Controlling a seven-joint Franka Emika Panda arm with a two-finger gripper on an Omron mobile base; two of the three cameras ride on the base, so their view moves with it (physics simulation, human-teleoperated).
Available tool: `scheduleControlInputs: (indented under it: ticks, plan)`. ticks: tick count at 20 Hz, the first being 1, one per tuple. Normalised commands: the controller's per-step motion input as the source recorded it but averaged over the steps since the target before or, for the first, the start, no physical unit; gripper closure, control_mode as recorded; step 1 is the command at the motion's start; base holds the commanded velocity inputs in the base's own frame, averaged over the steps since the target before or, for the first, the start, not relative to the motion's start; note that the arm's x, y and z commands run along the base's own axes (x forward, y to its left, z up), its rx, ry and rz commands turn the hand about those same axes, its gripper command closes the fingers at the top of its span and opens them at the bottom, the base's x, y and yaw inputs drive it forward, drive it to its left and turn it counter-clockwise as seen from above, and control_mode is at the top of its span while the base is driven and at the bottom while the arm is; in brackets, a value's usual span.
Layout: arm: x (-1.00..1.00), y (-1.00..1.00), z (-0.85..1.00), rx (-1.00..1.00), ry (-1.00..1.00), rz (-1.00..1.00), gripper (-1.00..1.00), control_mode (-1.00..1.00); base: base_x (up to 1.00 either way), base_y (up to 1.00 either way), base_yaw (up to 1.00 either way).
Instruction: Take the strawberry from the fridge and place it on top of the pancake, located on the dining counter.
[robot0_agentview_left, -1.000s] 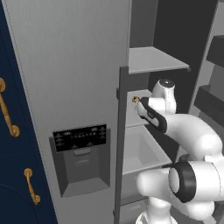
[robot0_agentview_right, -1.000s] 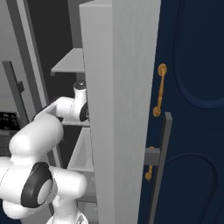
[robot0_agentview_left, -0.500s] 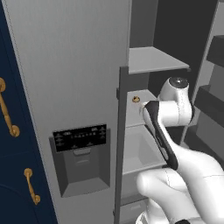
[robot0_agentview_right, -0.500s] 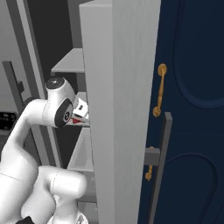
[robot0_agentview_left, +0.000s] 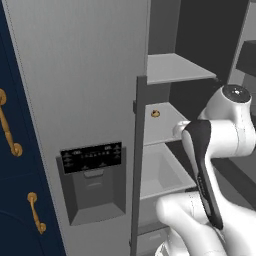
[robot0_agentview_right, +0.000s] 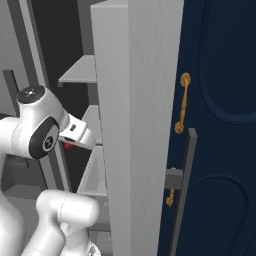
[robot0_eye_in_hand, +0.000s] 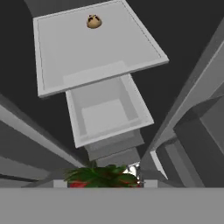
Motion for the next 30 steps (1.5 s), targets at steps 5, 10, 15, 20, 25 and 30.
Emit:
scheduleControlInputs:
  ticks: [5,10,15,20,25,30]
  plan:
    - [-0.73,0.0,-0.03,-0.03,0.07,0.17,1.0,-1.0,0.0,0.0,0.0]
    - [-0.02,0.0,0.0,0.0,0.0,0.02,1.0,-1.0,0.0,0.0,0.0]
    - [0.0,0.0,0.0,0.0,0.0,0.0,1.0,1.0,-0.06,0.0,0.0]
    - [0.0,0.0,0.0,0.0,0.0,0.0,1.0,1.0,-0.8,0.38,-0.05]
    - [0.0,0.0,0.0,0.0,0.0,0.0,1.0,1.0,-0.81,0.45,-0.3]
    - [0.0,0.0,0.0,0.0,0.0,0.0,1.0,1.0,-0.57,0.05,-0.81]
